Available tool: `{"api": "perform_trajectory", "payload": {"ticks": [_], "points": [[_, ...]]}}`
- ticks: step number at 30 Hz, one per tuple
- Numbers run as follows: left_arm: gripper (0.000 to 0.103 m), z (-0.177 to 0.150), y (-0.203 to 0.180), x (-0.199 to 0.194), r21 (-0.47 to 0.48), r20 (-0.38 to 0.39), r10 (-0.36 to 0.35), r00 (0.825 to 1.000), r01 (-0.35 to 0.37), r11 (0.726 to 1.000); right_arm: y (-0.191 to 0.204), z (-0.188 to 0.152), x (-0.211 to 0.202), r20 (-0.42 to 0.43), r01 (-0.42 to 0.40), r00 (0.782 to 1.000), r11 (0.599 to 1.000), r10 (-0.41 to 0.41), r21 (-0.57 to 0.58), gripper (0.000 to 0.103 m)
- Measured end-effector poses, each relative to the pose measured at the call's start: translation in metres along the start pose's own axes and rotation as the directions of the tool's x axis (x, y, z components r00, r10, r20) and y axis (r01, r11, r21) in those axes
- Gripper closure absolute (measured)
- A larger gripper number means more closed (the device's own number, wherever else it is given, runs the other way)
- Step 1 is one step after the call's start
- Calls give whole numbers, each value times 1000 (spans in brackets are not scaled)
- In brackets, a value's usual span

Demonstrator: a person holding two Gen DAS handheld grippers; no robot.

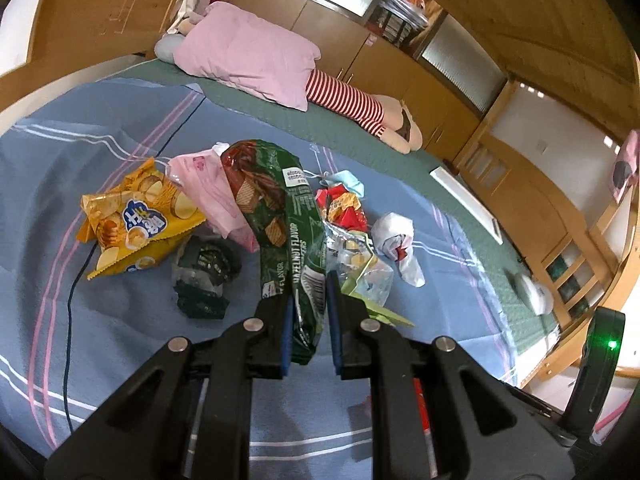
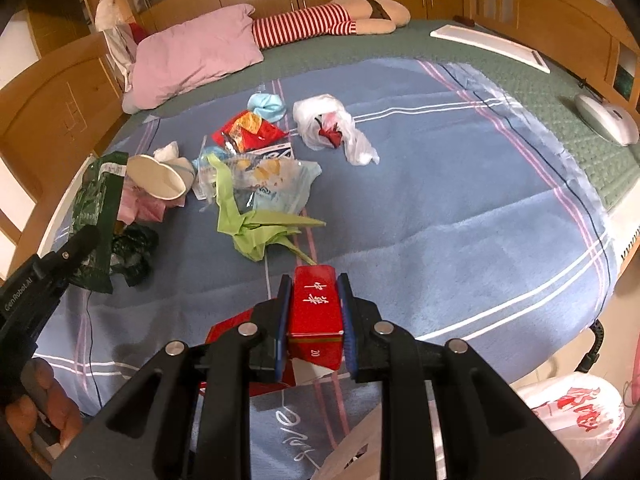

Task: Collect trash
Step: 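Drop the red box into the white bag with the right tool while the left tool lifts the green bag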

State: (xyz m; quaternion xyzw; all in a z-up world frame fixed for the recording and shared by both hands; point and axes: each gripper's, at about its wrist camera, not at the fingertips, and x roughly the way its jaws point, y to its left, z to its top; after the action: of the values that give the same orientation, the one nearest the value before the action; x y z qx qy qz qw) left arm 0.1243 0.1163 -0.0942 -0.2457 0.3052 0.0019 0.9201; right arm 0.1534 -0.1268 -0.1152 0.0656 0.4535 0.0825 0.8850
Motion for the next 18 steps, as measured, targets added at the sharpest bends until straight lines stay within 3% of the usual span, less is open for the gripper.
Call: {"api": "perform_trajectory", "payload": {"ticks": [18], "points": [[87, -1, -2, 1, -4, -4, -24, 1000, 24, 1000, -4, -2, -15, 22, -31, 999, 999, 31, -10, 80]]}}
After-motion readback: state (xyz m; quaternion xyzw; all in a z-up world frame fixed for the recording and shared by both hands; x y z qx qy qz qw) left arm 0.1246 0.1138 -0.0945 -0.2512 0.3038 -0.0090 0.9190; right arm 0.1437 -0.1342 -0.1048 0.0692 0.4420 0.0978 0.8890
